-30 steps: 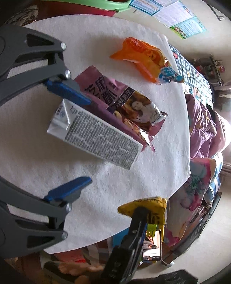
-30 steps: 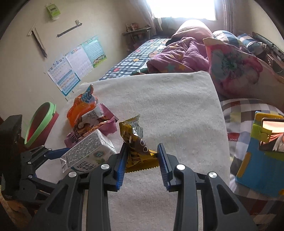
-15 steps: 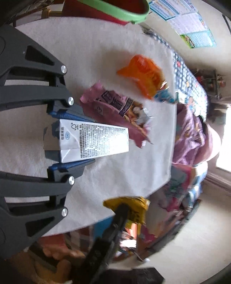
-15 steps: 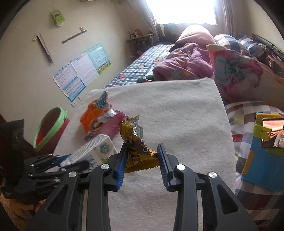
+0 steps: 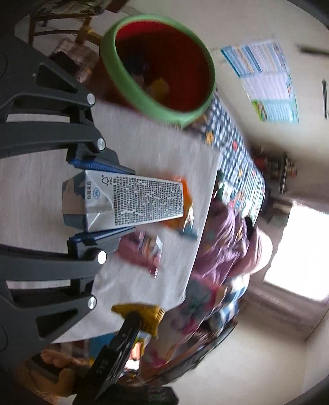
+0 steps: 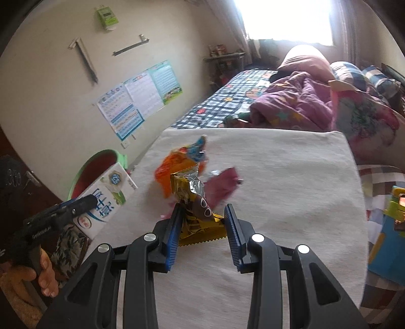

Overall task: Collect trash
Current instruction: 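Carry the white carton and gold wrapper over the red bin with both grippers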

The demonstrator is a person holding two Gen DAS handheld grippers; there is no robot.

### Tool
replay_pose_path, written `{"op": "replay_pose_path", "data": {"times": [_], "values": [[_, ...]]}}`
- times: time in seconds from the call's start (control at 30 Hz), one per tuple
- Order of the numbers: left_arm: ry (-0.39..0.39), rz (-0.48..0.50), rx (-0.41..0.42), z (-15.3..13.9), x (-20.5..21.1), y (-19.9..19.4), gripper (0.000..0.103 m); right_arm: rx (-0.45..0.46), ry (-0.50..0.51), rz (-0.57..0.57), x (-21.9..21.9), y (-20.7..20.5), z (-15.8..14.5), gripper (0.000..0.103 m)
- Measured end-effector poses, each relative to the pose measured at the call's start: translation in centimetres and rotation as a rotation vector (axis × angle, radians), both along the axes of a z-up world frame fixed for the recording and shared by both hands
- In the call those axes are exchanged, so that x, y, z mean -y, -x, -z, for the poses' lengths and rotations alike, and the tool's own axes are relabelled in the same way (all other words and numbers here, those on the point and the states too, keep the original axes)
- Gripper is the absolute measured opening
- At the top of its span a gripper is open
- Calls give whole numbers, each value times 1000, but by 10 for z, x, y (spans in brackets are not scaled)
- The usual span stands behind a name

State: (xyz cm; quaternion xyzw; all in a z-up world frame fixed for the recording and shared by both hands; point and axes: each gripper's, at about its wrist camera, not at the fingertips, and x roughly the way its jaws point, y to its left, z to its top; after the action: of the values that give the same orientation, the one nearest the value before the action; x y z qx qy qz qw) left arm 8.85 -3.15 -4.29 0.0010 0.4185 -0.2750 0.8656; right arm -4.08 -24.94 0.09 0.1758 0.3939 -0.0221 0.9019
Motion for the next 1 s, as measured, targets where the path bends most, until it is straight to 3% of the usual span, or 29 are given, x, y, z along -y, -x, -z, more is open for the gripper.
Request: {"op": "replay_pose_path", "data": {"times": [0.53,0.77,1.0], "values": [[-99,-254,64,-5,-116,-74,36,57,-30,-213,-113,-114,-17,33],[-122,-290,19,11,-146,-110,36,20,-66,-285,-163,-187,-7,33],[-134,-273,-27,28,-161,-135,36,-45,-35,-345,-208,-228,19,34]]}}
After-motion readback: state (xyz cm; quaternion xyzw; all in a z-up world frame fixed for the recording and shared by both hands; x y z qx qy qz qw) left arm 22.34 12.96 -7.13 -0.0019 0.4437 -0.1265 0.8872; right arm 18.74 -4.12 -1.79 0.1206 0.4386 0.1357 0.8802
